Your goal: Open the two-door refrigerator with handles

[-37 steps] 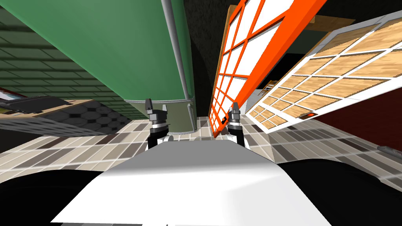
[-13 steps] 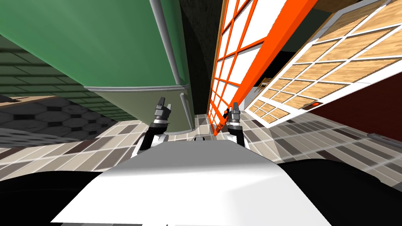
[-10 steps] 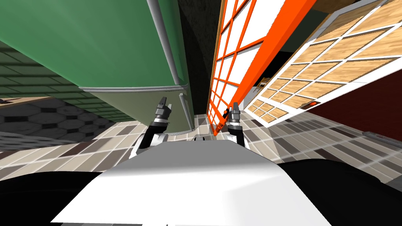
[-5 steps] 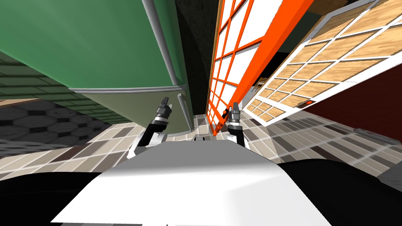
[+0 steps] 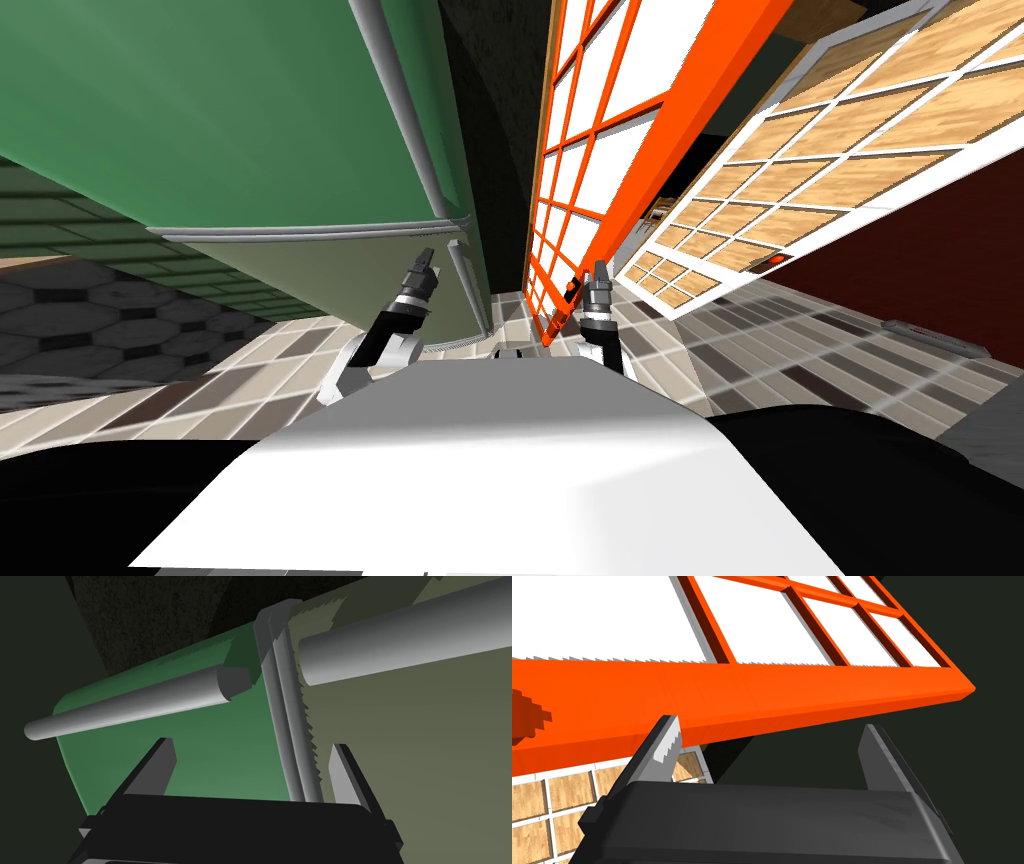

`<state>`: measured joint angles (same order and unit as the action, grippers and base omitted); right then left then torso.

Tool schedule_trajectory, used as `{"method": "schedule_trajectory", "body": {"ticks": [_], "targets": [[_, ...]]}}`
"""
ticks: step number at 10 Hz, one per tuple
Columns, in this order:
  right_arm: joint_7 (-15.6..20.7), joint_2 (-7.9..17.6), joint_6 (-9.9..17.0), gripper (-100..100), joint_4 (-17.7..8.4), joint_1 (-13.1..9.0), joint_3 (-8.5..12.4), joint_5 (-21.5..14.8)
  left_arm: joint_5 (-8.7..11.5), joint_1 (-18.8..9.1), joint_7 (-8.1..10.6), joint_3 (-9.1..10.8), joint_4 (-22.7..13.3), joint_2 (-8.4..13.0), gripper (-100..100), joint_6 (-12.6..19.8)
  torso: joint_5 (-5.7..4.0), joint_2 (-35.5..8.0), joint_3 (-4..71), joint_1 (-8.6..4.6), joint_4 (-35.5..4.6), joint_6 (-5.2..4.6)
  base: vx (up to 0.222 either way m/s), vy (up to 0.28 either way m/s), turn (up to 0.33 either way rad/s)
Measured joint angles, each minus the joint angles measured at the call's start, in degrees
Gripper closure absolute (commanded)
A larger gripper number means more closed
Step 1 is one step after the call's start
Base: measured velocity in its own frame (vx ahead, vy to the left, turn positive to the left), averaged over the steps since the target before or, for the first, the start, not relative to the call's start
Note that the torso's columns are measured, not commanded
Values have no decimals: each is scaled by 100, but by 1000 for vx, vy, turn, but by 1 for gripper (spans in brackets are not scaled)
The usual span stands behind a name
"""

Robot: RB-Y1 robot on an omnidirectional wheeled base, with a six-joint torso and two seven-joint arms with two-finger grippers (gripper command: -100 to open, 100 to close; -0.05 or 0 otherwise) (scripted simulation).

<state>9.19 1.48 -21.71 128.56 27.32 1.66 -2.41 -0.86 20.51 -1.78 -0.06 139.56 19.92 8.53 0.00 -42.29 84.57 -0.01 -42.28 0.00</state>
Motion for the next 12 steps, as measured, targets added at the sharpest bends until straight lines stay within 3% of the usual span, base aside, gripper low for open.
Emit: {"method": "schedule_trajectory", "body": {"ticks": [12], "targets": [[0, 0, 0, 0, 0, 0, 0, 0, -245, -462, 8, 31, 68, 962, -100, 1934, 0, -2, -1, 0, 0, 2, 26, 0, -49]]}}
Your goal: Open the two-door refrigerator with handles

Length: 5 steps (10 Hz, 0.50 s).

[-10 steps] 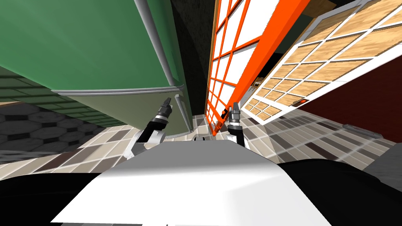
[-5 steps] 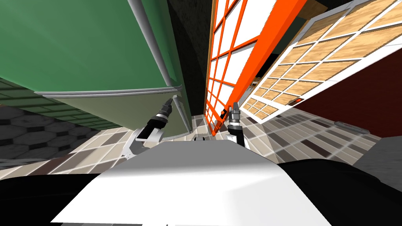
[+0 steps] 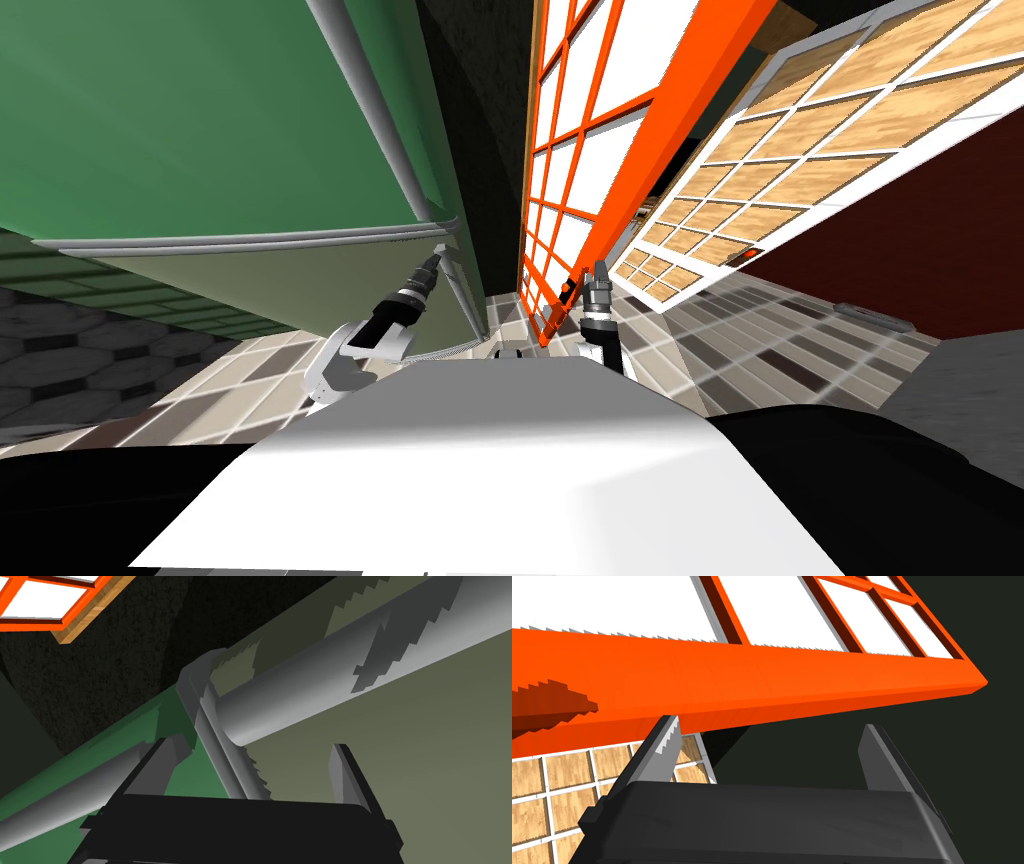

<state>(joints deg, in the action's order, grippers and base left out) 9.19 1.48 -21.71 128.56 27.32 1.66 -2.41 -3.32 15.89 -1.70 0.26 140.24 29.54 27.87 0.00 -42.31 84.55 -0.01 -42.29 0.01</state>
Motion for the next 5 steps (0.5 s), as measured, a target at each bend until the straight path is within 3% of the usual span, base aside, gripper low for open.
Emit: {"method": "schedule_trajectory", "body": {"ticks": [5], "targets": [[0, 0, 0, 0, 0, 0, 0, 0, -81, -180, 10, 30, 36, 465, -100, 768, 0, 3, 2, 1, 0, -1, 23, 0, -47]]}}
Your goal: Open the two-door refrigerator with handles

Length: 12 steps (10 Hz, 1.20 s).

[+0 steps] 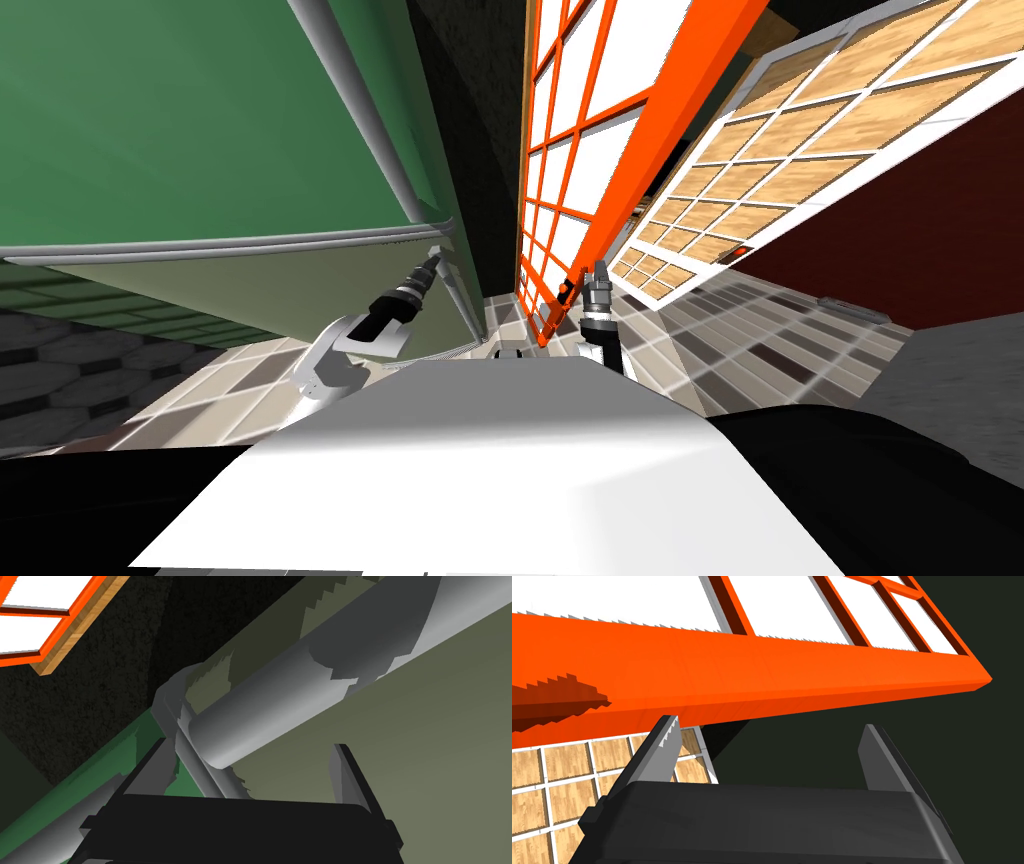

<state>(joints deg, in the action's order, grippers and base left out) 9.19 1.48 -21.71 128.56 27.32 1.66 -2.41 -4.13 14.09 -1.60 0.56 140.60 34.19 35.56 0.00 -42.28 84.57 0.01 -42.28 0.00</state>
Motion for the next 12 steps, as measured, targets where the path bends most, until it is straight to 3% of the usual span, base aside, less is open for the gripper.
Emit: {"method": "schedule_trajectory", "body": {"ticks": [7, 11, 12], "targets": [[0, 0, 0, 0, 0, 0, 0, 0, -109, -218, 7, 13, 217, 565, -100, 984, -1, 19, 15, 4, 3, -5, 20, 0, -44], [0, 0, 0, 0, 0, 2, 0, 0, -101, -289, 16, 51, 423, 730, -100, 1287, 0, 25, 13, 0, 6, 0, 51, 4, -17], [0, 0, 0, 0, 0, 1, 0, 0, -98, -290, 19, 55, 433, 734, 100, 1306, 0, 6, 6, -1, 4, 0, 12, 0, -7]]}}
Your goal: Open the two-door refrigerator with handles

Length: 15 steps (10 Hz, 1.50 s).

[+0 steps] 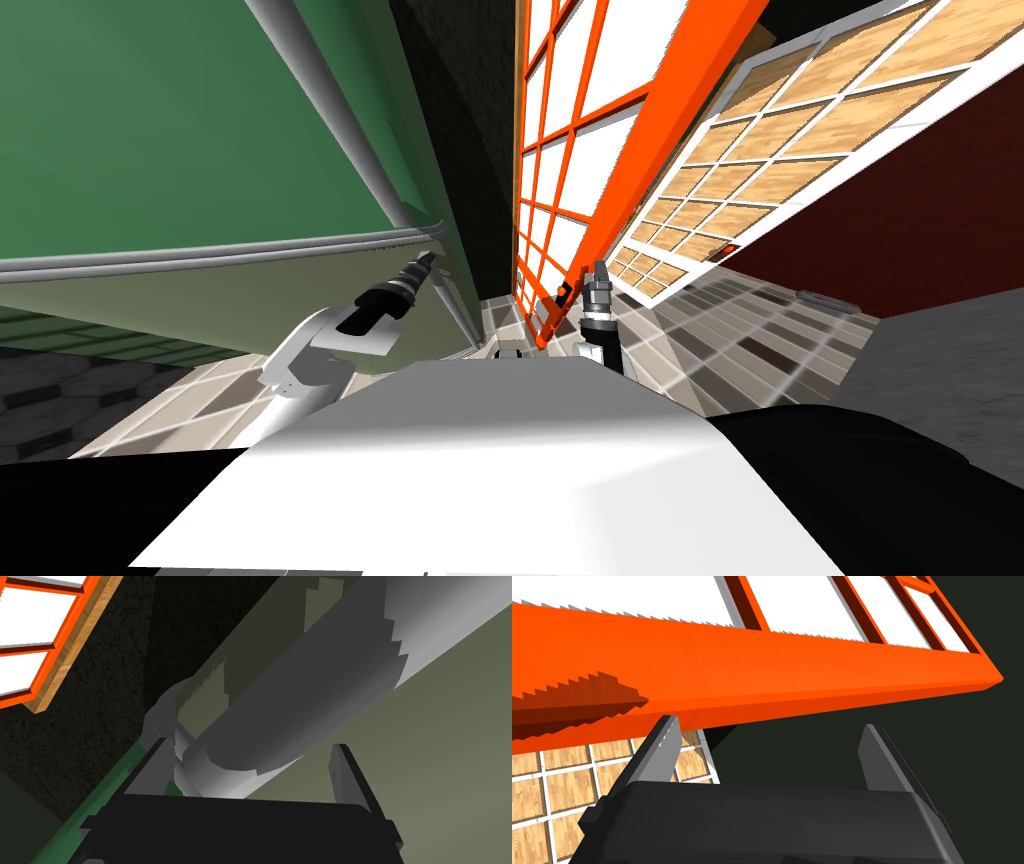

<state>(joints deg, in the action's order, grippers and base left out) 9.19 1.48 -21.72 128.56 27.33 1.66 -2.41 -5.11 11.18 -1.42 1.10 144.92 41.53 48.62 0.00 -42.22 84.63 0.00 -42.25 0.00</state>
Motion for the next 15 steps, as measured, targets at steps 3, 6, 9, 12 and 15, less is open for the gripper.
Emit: {"method": "schedule_trajectory", "body": {"ticks": [3, 6, 9, 12, 15], "targets": [[0, 1, 1, 0, -1, -5, 0, 0, 101, -61, -13, -54, 91, 104, 100, -85, 22, -69, -49, 38, -8, -7, -218, 113, -83], [0, 1, 1, 0, -1, -6, 0, 0, 194, -47, -43, -263, 191, 175, 100, -225, 20, -36, -25, 52, -12, 26, -306, 125, -87], [0, 1, 1, 0, -1, -6, 0, 0, 399, -51, -70, -444, 346, 358, 100, -396, 14, -30, -20, 39, -14, 26, -369, 149, -99], [0, 1, 1, 0, -1, -6, 1, 0, 584, -154, -110, -684, 475, 514, 100, -505, 10, -28, -18, 27, -13, 23, -316, 143, -82], [0, 0, 1, 0, -1, -3, -1, 0, 536, -207, 141, -601, 148, 746, 100, -744, 11, 28, 13, 11, 22, 14, -158, -9, -75]]}}
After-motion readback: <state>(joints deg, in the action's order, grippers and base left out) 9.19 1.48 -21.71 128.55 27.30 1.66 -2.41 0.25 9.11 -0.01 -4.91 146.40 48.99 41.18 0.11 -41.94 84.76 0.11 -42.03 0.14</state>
